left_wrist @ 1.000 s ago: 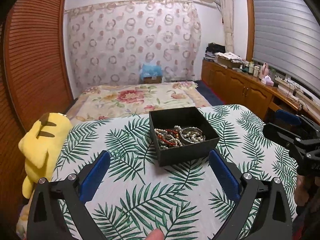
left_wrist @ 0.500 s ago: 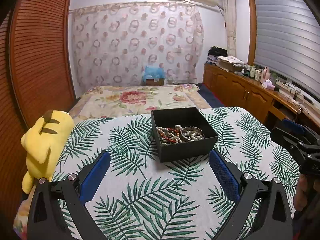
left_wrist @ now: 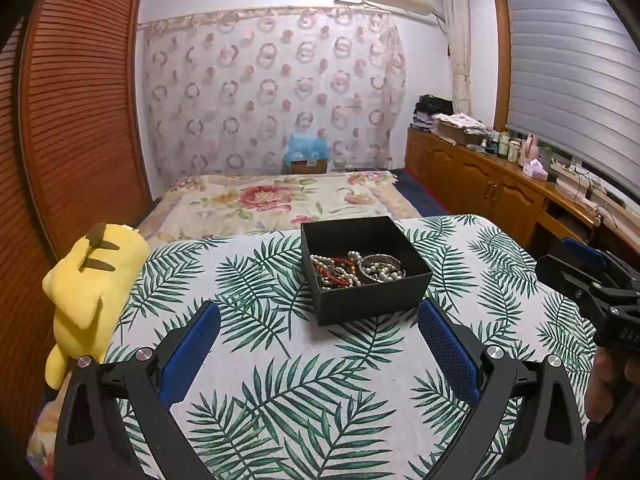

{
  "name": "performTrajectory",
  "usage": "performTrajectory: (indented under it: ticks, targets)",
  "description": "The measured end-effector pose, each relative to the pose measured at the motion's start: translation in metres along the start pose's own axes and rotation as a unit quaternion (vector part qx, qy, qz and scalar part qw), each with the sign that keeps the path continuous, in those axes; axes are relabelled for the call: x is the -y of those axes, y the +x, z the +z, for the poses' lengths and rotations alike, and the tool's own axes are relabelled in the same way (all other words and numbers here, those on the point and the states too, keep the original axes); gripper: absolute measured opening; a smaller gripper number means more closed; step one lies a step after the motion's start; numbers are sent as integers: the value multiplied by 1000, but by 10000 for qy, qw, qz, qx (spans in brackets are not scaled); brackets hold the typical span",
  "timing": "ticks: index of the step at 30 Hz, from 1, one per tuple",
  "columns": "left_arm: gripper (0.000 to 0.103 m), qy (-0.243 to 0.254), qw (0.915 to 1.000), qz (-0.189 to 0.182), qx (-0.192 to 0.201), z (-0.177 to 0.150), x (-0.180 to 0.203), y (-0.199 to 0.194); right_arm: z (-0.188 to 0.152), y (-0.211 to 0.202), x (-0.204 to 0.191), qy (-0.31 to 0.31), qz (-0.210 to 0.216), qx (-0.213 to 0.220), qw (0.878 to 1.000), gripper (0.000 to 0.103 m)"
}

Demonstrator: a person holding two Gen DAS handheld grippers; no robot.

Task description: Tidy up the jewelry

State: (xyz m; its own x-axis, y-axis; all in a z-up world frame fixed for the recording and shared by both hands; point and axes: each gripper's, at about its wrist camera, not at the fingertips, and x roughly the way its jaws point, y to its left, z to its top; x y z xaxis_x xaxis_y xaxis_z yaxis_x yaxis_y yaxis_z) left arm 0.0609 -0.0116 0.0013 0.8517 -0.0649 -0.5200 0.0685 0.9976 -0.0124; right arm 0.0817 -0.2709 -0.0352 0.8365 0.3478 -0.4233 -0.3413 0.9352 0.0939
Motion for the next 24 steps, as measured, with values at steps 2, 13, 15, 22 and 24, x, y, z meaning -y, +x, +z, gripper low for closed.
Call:
performTrajectory:
  ticks: [2, 13, 15, 22, 24]
  targets:
    - [95, -1, 10000, 0, 7, 0, 2, -1, -1, 0, -1, 10, 9, 7, 10000, 100]
    - [95, 8, 10000, 9, 28, 2, 3, -3, 0, -1, 0, 4, 1, 8, 10000, 100]
    - [95, 2, 10000, 10, 25, 2, 3, -3, -1, 0, 0, 11, 4, 6, 10000, 100]
    - [95, -2, 10000, 26, 48, 3, 3, -4, -1, 0, -2, 11, -9, 4, 10000, 100]
    - [95, 6, 10000, 27, 50, 2, 3, -4, -1, -1, -2, 11, -6, 5, 10000, 100]
